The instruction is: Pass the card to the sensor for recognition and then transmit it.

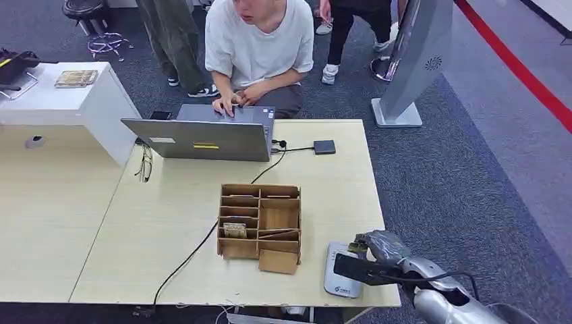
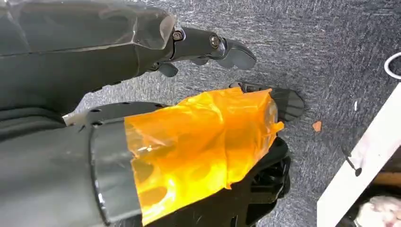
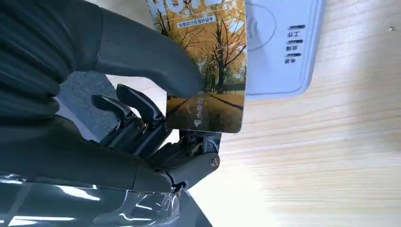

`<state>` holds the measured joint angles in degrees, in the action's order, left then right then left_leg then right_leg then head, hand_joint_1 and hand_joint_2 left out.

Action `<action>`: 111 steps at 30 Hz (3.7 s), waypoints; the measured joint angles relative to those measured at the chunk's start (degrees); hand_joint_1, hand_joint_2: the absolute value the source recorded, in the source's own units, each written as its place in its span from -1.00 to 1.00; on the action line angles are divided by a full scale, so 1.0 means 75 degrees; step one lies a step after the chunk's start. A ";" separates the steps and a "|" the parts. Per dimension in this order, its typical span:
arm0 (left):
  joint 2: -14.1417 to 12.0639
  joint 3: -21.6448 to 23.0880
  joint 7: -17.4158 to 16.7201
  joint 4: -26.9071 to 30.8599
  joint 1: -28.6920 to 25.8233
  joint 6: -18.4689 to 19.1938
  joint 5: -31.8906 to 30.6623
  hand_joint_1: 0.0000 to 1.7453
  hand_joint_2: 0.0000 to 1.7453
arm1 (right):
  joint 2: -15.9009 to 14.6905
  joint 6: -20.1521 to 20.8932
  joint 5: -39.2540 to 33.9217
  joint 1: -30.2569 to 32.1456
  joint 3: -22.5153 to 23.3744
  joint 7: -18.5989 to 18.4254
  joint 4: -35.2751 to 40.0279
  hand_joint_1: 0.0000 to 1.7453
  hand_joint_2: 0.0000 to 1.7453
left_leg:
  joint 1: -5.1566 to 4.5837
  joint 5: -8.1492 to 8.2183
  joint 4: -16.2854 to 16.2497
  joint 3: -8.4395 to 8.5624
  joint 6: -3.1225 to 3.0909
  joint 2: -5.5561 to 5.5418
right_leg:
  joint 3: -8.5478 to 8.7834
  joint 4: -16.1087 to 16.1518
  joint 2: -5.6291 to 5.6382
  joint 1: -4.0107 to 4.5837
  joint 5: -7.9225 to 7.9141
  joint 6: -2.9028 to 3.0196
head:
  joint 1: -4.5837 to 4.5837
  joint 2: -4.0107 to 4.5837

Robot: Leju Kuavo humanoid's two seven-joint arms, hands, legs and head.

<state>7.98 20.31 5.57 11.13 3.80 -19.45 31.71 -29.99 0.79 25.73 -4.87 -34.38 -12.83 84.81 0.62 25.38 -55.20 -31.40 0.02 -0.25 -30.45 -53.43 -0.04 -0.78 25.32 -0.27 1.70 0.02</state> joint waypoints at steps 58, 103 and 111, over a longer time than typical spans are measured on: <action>-0.0143 0.0087 -0.0210 0.0003 0.0322 -0.0064 -0.0536 -1.00 -1.00 | 0.3016 -0.2323 -0.0959 -0.1815 0.0251 0.1871 0.1416 1.00 1.00 | 0.0003 -0.0012 0.0001 -0.0009 0.0005 -0.0001 | -0.0006 -0.0008 0.0000 0.0003 -0.0007 0.0010 | 0.0003 0.0000; -0.0099 0.0207 -0.0790 0.0119 0.0718 -0.0213 -0.0845 -1.00 -1.00 | 0.4258 -0.2154 -0.0067 -0.4015 -0.0041 0.1119 -0.0734 1.00 1.00 | 0.0003 -0.0016 0.0001 -0.0011 0.0003 -0.0002 | -0.0011 -0.0014 0.0000 0.0003 -0.0010 0.0014 | 0.0003 0.0000; -0.0099 0.0213 -0.0915 0.0125 0.0725 -0.0067 -0.1076 -1.00 -1.00 | 0.4275 -0.2276 0.2086 -0.4253 -0.0113 0.0466 -0.0994 1.00 1.00 | 0.0003 -0.0017 0.0001 -0.0011 0.0003 -0.0002 | -0.0011 -0.0014 -0.0001 0.0003 -0.0010 0.0014 | 0.0003 0.0000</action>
<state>7.23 21.90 -1.29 12.06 9.24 -19.95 23.65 2.08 -16.28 41.37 -36.77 -35.23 -9.34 77.35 0.64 25.25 -55.19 -31.48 0.04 -0.27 -30.53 -53.54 -0.04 -0.75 25.24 -0.16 1.73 0.02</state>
